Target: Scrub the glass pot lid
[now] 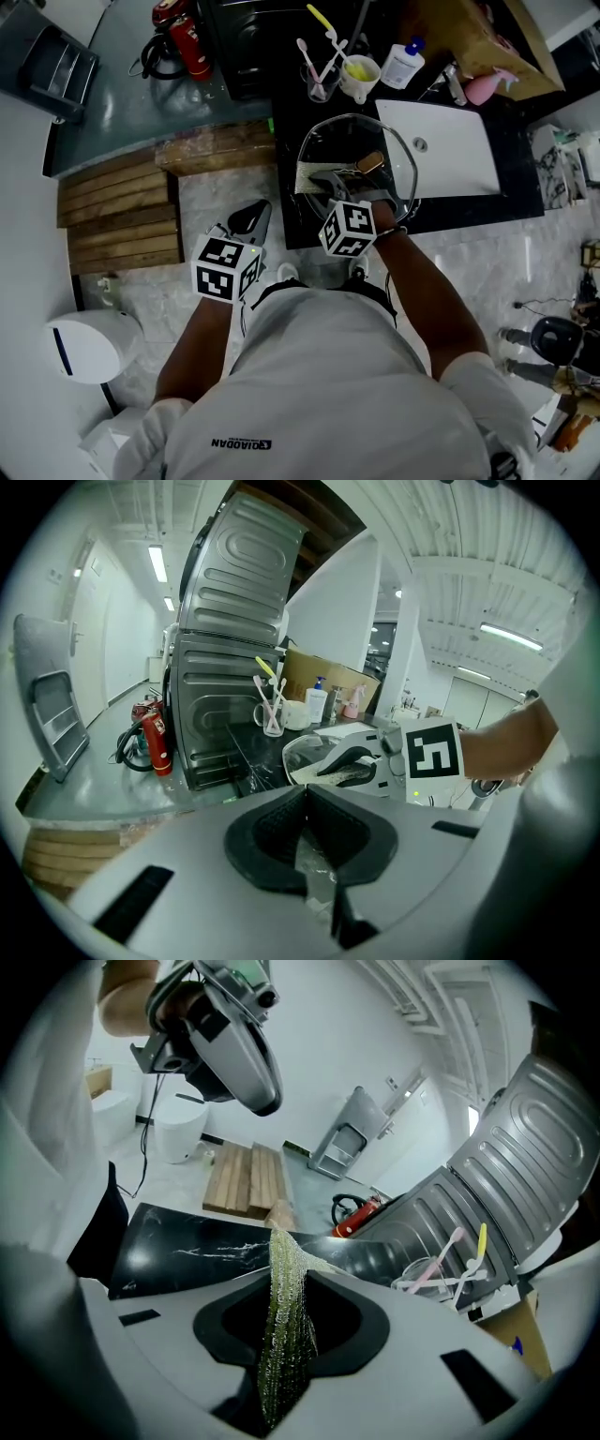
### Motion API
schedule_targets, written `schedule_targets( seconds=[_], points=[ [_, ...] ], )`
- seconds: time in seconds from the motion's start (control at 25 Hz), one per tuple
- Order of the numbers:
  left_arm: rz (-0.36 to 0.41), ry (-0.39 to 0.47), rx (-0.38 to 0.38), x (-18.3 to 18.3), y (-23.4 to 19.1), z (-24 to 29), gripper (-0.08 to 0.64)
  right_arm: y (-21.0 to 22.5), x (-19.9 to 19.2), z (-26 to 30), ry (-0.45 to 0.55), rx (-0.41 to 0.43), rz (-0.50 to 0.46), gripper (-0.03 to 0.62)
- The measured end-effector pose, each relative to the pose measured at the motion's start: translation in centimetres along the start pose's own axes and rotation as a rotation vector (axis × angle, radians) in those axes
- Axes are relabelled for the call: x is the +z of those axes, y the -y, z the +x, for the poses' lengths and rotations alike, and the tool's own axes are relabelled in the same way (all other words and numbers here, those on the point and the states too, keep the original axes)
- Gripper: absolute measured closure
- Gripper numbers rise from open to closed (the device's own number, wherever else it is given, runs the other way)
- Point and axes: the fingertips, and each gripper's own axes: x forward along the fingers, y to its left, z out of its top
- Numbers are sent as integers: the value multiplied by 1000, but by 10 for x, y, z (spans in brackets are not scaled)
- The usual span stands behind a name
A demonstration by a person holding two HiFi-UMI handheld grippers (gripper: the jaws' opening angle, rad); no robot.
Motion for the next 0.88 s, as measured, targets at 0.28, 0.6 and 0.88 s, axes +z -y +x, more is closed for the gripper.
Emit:
schedule_targets(
  seconds=[0.28, 0.6, 0.88],
  points=[
    [1, -2, 14, 7, 10, 16, 543, -17, -2, -14, 73, 59, -82, 489],
    [-21, 9, 47, 15, 31, 29, 543, -39, -14, -36, 161, 154, -173, 488],
    [-39, 5, 87, 17, 51, 37, 544, -53, -28, -57, 218, 209, -243, 488]
  ],
)
